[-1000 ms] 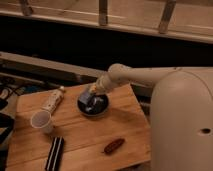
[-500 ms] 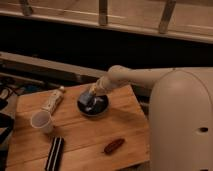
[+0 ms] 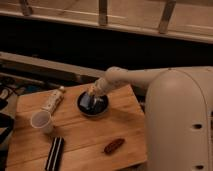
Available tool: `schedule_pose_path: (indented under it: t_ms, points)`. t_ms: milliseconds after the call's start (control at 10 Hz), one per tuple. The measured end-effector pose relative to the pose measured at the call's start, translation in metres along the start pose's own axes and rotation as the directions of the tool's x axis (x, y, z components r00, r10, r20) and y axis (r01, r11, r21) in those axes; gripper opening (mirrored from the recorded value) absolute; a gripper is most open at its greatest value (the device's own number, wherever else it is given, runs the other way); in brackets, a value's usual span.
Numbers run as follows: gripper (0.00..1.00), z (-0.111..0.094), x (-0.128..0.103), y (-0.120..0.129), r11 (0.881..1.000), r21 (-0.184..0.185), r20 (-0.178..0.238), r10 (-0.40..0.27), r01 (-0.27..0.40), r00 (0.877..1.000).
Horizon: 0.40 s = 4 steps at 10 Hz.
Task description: Place the white sponge in the ceramic bowl
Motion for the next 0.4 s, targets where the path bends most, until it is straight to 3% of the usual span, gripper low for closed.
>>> schedule_pose_path:
  t_ms: [400]
  points:
    - [0.05, 0.009, 0.000, 0.010, 1.000, -0.003, -0.011, -0.027, 0.027, 1.000]
